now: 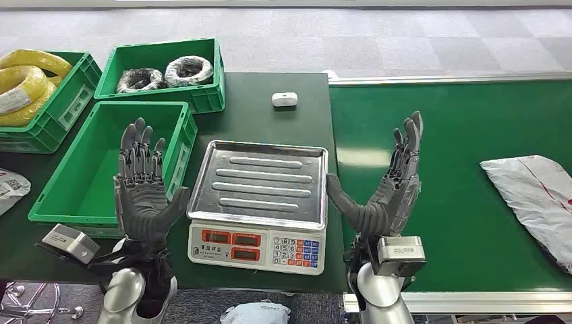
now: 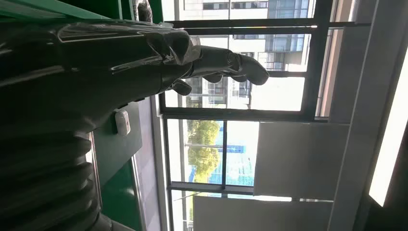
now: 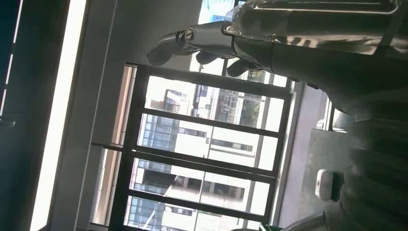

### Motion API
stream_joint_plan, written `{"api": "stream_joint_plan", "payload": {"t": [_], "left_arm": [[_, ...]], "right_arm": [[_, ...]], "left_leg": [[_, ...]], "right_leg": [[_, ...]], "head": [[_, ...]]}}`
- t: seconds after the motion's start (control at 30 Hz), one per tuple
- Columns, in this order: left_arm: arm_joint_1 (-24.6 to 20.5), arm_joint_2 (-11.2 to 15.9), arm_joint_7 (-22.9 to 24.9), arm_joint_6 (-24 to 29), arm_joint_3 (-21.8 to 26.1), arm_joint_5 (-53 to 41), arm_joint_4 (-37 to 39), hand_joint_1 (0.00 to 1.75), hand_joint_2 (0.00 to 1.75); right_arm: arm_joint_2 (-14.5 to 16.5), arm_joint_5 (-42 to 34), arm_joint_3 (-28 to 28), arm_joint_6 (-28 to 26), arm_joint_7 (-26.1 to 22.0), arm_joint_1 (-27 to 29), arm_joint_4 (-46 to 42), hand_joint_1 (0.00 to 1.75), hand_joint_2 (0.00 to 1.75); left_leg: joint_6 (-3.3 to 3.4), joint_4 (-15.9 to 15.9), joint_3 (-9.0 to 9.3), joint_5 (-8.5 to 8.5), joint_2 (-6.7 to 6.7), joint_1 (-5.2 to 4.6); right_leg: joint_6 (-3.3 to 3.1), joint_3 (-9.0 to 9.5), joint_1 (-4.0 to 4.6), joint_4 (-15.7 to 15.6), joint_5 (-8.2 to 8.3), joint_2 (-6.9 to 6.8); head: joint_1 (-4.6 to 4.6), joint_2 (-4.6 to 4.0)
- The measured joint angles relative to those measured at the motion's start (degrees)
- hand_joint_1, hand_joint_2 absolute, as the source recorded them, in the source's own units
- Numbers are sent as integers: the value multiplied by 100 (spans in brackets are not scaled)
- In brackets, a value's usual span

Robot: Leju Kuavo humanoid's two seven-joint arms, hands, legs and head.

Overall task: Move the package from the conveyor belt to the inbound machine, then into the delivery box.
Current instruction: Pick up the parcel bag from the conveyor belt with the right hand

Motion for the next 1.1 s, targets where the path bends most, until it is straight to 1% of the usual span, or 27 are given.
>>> {"api": "stream_joint_plan", "payload": {"t": [0.1,0.17,0.2,0.27,0.37,0.47,0.6,0.7,0.87,0.93,1.03,1.1], "left_arm": [[0,0,0,8,0,0,1,0,175],[0,0,1,16,2,0,2,0,175],[1,0,1,15,5,1,2,0,175],[9,-1,1,-7,13,5,2,0,175],[60,-7,0,-112,55,14,2,0,175],[130,-20,0,-233,140,8,2,0,175],[204,-58,0,-308,270,2,-1,0,175],[231,-78,0,-350,375,2,-10,0,175],[287,-113,0,-387,517,0,-25,0,175],[298,-113,0,-361,542,-3,-36,0,175],[372,-105,0,-251,558,-1,-99,0,175],[426,-93,0,-192,593,7,-147,0,175]], "right_arm": [[0,343,-6,-163,171,-10,24,0,175],[-1,837,-20,-340,469,-38,52,0,175],[-5,1257,-47,-429,748,-70,69,0,175],[-30,2302,-164,-534,1484,-178,102,0,175],[-127,3669,-528,-462,2507,-459,156,0,175],[-296,4634,-1069,-224,3088,-861,264,0,175],[-557,5356,-1644,-3,3370,-1288,511,0,175],[-852,5746,-1951,125,3548,-1591,868,0,175],[-1357,5975,-2300,195,3675,-2109,1577,0,175],[-1641,6129,-2380,174,3724,-2450,2166,0,175],[-2235,6336,-2485,26,3747,-3200,3548,0,175],[-2523,6406,-2502,-51,3769,-3582,4300,0,175]], "left_leg": [[0,0,0,0,0,0],[0,0,0,0,0,0],[0,0,0,0,0,0],[0,0,0,0,0,0],[1,1,0,1,0,-1],[3,3,0,3,-1,-3],[3,5,0,2,-3,-3],[3,5,-1,2,-4,-3],[6,5,-1,4,-9,-4],[9,6,-1,6,-7,-5],[21,8,-10,15,-40,-11],[22,9,-12,15,-48,-15]], "right_leg": [[0,0,0,0,0,0],[0,0,0,0,0,0],[0,0,0,0,0,0],[0,1,0,0,0,0],[2,3,-2,0,2,0],[3,4,-4,0,5,-1],[4,4,-5,0,5,-1],[4,4,-4,0,6,-1],[5,5,-5,-1,7,-8],[7,5,-7,-1,10,-6],[11,10,-14,-1,12,-36],[13,11,-18,-1,12,-43]], "head": [[1,0],[1,0],[1,0],[0,0],[1,0],[2,0],[1,0],[-3,0],[-7,0],[-10,0],[-8,0],[-8,0]]}}
